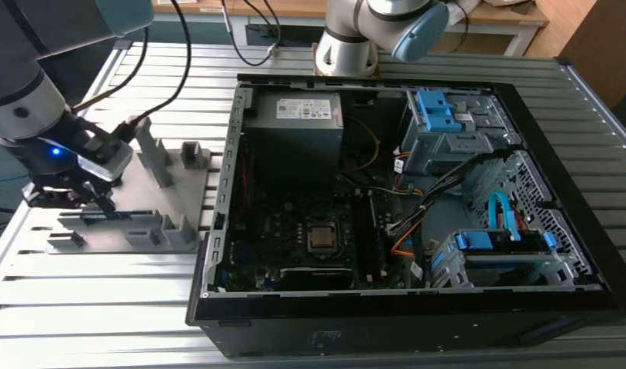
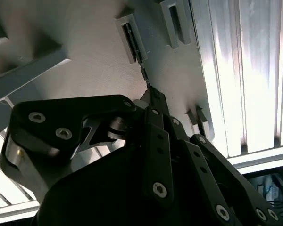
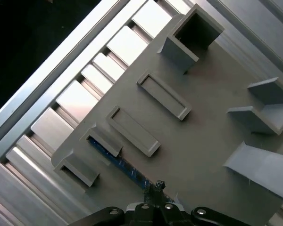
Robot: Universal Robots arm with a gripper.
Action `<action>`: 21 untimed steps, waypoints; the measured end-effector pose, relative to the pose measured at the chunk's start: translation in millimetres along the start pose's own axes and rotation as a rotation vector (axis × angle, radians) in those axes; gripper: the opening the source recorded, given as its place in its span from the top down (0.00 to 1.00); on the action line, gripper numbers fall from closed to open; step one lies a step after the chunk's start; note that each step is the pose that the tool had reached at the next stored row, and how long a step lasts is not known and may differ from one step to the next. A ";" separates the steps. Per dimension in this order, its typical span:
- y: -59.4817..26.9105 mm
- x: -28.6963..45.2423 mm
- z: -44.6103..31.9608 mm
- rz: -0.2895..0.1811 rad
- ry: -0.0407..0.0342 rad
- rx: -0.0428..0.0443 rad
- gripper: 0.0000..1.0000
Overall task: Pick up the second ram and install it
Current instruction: 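Pick up the second ram and move it above second insertion slot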
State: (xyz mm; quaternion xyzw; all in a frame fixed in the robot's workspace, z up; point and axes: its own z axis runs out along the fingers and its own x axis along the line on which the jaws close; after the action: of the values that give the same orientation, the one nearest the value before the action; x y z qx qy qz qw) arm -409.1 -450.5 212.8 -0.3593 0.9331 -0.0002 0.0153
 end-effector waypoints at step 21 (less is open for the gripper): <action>0.0 0.0 0.0 -0.270 -0.0031 -0.0077 0.90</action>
State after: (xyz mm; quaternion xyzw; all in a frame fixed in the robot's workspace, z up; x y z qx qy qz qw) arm -409.2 -450.5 212.7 -0.4817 0.8762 0.0018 0.0151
